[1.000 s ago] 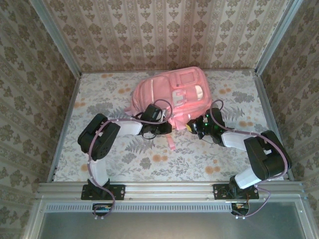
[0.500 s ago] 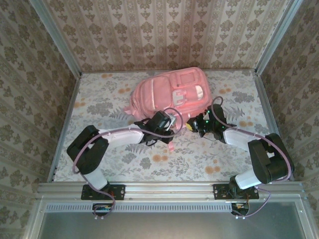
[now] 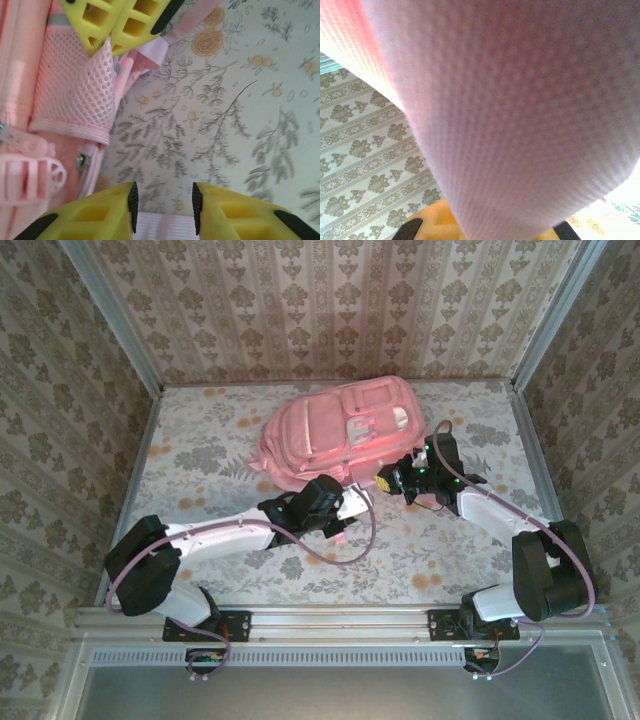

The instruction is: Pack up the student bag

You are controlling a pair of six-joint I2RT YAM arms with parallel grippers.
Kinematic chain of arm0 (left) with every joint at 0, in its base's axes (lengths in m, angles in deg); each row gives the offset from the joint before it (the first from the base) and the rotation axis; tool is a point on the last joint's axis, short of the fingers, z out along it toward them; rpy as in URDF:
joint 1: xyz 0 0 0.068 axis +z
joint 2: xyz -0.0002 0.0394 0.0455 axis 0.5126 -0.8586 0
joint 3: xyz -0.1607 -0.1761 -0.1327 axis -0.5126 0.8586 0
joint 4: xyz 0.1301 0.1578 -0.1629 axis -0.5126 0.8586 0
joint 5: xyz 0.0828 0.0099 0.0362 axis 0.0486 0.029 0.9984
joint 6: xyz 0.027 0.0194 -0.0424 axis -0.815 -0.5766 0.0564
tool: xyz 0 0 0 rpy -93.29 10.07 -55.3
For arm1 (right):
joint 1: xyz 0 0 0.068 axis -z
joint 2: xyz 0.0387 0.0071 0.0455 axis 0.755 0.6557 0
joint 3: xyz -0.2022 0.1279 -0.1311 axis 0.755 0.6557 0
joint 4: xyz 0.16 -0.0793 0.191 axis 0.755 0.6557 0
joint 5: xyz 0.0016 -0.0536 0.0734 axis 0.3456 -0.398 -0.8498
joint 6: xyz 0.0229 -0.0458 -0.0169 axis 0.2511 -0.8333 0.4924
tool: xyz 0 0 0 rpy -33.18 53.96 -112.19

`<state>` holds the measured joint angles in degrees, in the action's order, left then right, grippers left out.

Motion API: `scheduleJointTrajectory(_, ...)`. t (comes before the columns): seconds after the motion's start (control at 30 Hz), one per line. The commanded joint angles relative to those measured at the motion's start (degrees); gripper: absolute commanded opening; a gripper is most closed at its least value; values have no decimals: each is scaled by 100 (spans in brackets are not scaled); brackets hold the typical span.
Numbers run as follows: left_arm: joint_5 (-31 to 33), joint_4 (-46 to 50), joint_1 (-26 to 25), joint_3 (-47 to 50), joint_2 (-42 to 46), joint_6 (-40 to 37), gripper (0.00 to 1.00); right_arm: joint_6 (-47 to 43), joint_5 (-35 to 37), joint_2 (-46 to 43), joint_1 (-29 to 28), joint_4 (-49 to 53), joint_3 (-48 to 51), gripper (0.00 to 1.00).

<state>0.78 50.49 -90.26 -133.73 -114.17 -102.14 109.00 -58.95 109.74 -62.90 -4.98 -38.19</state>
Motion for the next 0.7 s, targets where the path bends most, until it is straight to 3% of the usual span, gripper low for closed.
scheduleJointTrajectory(0.0,-155,-651,156,466,371,-1499,33,-205,-711,-262,-21,-28,-246,0)
scheduleJointTrajectory(0.23,-870,-1239,683,1056,758,-2291,29,-273,-873,-269,-27,-262,-106,0)
scheduleJointTrajectory(0.43,-1809,-1065,971,899,728,-2504,28,-225,-964,-280,-28,-474,41,0)
scheduleJointTrajectory(0.67,-1746,-1152,1101,465,217,-2428,28,-158,-1022,-342,-38,-612,157,0)
